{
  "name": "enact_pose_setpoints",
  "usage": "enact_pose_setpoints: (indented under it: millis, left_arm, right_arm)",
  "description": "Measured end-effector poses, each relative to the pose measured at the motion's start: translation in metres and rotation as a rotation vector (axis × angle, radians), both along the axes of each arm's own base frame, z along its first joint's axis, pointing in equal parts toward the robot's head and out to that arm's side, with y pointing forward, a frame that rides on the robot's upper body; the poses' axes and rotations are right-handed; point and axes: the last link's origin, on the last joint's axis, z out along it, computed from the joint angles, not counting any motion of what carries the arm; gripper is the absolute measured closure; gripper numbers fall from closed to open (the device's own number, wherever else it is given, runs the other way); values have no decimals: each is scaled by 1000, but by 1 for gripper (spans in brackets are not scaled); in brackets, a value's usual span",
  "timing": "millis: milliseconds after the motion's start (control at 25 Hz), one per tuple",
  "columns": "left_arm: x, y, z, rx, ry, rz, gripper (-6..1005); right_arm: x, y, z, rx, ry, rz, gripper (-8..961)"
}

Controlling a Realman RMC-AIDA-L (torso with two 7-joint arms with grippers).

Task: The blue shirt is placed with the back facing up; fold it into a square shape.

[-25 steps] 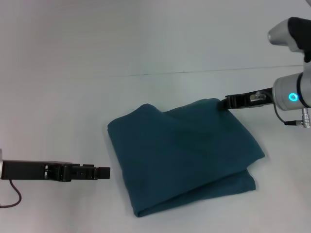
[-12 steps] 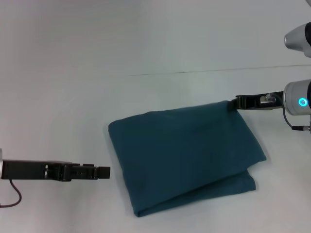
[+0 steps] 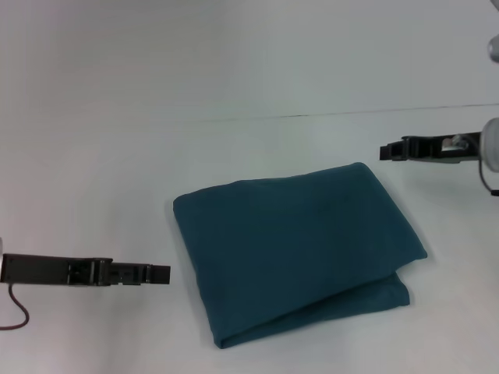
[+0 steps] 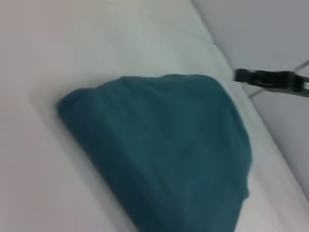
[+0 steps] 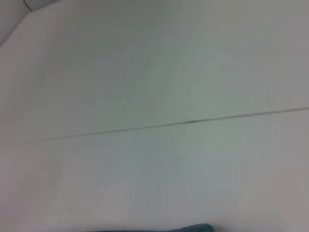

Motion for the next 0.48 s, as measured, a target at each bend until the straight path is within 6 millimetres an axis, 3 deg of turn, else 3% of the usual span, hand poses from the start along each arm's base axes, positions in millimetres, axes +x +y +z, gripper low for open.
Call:
enact_pose_setpoints:
  millis: [240, 480]
  left_arm:
    - [-1, 13, 2, -12, 40, 198, 80]
    - [4, 25, -8, -48, 86, 357, 80]
  right_arm:
    - [-9, -3, 23, 16, -8, 42, 649]
    - [-26, -3, 33, -26, -59, 129, 531]
